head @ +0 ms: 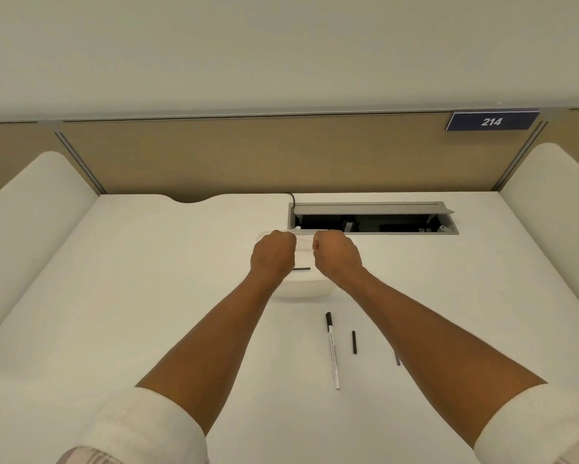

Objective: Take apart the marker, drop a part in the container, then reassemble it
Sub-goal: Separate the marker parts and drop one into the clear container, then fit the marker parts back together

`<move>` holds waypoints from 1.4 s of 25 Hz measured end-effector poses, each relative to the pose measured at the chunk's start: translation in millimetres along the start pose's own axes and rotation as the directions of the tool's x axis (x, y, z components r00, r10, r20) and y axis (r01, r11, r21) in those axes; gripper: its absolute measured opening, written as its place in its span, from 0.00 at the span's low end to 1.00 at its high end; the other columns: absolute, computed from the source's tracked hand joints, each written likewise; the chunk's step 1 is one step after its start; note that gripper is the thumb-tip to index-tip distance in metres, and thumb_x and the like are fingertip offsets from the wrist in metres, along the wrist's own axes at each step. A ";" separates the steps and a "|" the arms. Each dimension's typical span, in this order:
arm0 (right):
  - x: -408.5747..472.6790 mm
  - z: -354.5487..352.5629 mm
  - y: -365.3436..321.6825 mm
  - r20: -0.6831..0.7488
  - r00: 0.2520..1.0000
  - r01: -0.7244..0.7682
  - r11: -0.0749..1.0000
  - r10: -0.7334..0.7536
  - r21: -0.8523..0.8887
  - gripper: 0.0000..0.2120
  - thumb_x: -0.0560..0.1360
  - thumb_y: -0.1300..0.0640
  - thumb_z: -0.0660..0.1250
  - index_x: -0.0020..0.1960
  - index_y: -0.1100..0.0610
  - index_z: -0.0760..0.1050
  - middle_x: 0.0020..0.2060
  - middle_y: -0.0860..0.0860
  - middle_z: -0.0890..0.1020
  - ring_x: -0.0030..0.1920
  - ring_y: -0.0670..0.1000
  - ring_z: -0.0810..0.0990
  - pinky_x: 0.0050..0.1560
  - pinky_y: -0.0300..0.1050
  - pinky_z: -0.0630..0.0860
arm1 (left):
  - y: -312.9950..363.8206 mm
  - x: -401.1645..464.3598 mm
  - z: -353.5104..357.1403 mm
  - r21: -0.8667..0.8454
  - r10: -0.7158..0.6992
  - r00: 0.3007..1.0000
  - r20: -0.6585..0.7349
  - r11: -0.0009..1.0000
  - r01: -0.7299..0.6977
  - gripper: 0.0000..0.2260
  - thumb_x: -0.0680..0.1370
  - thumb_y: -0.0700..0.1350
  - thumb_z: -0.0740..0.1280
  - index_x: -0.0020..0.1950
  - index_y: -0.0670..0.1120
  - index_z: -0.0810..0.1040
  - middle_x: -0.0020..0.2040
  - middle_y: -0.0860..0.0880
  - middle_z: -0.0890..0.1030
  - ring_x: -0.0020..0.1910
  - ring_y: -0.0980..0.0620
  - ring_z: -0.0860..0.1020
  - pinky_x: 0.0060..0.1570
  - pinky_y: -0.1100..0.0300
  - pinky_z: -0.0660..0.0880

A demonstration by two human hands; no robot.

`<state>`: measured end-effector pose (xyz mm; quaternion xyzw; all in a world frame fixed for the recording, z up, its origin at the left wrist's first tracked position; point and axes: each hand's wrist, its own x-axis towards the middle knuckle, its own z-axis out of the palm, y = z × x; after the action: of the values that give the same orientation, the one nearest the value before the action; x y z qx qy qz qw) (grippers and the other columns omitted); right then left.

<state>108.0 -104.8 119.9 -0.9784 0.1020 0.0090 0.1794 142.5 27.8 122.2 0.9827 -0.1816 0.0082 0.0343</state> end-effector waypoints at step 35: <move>-184.9 97.8 134.4 0.147 0.985 -0.114 0.974 0.086 0.195 0.07 0.74 0.59 0.64 0.52 0.54 0.75 0.49 0.49 0.78 0.50 0.52 0.78 0.50 0.46 0.76 | 57.0 -164.5 109.8 -0.204 0.417 0.880 0.228 0.904 -0.376 0.12 0.75 0.36 0.65 0.51 0.53 0.79 0.57 0.56 0.76 0.56 0.51 0.74 0.46 0.54 0.74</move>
<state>-98.4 -156.9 -8.5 -0.9457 0.1389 0.0751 0.2839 -31.1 25.6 11.6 0.9109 -0.3823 -0.1312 0.0828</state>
